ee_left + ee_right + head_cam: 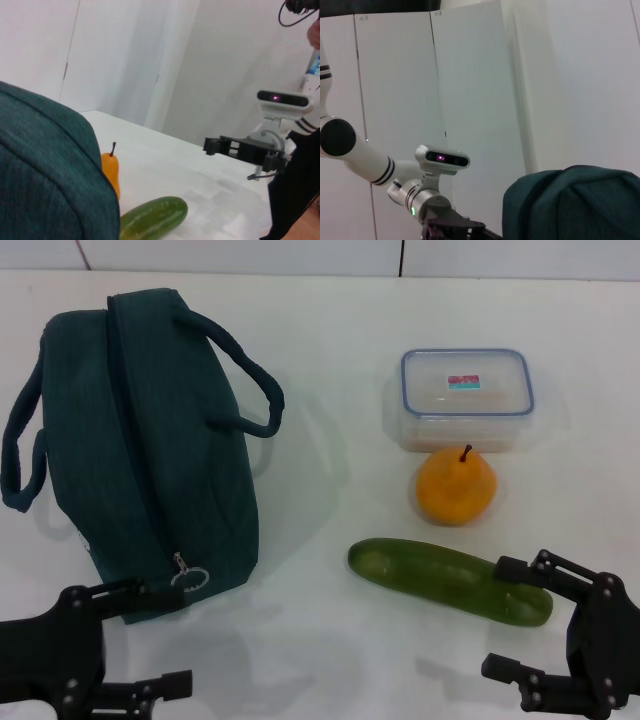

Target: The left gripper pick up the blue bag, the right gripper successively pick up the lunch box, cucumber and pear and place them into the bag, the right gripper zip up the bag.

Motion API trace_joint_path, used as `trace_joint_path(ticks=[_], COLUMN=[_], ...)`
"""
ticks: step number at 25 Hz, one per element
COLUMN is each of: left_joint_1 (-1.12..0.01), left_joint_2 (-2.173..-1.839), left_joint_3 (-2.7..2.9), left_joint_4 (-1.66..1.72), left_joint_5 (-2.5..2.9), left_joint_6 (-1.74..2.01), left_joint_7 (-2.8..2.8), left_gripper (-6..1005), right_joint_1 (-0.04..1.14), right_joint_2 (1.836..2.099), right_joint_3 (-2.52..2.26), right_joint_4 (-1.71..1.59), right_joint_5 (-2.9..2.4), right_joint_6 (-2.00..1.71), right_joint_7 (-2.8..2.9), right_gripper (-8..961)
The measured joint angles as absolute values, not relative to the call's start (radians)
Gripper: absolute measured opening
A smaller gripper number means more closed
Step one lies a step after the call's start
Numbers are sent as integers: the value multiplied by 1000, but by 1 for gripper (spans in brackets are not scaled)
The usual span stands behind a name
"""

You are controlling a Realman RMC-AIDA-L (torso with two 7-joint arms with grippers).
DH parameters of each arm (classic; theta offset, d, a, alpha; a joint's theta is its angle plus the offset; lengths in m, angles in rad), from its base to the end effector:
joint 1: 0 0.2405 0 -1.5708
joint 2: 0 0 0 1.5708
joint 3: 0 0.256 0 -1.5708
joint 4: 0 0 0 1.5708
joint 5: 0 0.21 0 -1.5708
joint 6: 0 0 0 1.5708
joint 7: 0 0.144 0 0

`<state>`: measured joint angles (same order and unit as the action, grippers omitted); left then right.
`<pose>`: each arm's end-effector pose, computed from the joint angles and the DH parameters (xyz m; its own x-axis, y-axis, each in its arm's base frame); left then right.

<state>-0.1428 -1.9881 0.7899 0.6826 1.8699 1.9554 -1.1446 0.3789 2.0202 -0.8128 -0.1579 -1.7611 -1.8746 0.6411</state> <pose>-0.3268 0.1864 0.0385 0.7531 0.3136 0.5784 0.3899 -0.9208 -0.0084 0.2817 0.2125 -0.0320 0.6438 -0.0475 -0.7637 -0.2007 -0.9736 -0.1086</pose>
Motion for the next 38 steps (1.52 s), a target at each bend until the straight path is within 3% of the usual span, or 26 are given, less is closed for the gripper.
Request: trace_joint_path(ticks=[11,29,38], left_joint_1=[-155,-251,-320], left_joint_2=[-1949,-1931,-1914], left_joint_3=[690,438,387], left_joint_4=[684,684,843], left_joint_5=[1757,1562,1643], left_joint_6=[2031,2020,1800], left_joint_7=[-1503,-1767,-1992], left_gripper=[875,874,874], right_joint_1=[375,374,374], right_joint_2=[2019,2019,2019], right_joint_3=[-807,-806,-805], right_joint_4=[-158,-158,-158], right_joint_5=[-1749,-1748,-1737], right_joint_6=[-1873,-1865,-1859], right_joint_7=[644,647,649], right_gripper=[859,860,860])
